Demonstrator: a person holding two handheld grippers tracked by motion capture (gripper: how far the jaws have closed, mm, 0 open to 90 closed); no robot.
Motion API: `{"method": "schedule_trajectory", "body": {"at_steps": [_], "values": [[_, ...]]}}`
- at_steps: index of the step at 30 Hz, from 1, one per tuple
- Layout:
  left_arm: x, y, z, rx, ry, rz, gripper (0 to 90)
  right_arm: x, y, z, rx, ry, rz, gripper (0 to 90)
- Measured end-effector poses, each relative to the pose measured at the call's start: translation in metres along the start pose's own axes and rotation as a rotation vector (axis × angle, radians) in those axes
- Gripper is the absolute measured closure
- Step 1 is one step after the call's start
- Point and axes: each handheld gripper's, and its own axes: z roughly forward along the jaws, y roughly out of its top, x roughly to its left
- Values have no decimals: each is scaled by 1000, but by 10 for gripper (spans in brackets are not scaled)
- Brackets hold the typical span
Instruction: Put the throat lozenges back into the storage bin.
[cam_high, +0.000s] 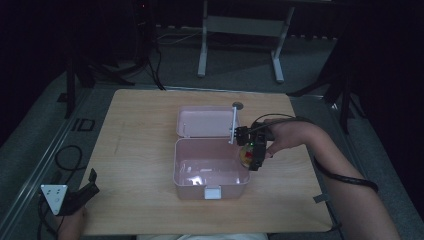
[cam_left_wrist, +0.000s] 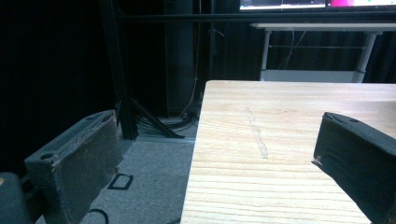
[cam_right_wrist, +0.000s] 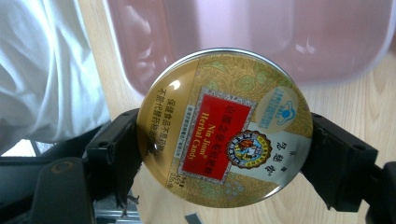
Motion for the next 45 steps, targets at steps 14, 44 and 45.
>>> {"method": "schedule_trajectory", "body": {"at_steps": [14, 44, 45], "values": [[0, 0, 0, -2, -4, -4, 10, -2, 32, 9, -21, 8, -55, 201], [0, 0, 0, -1, -17, 1, 10, -13, 57, 93, 15, 25, -117, 201], [0, 0, 0, -1, -18, 1, 10, -13, 58, 94, 18, 24, -121, 201]]}}
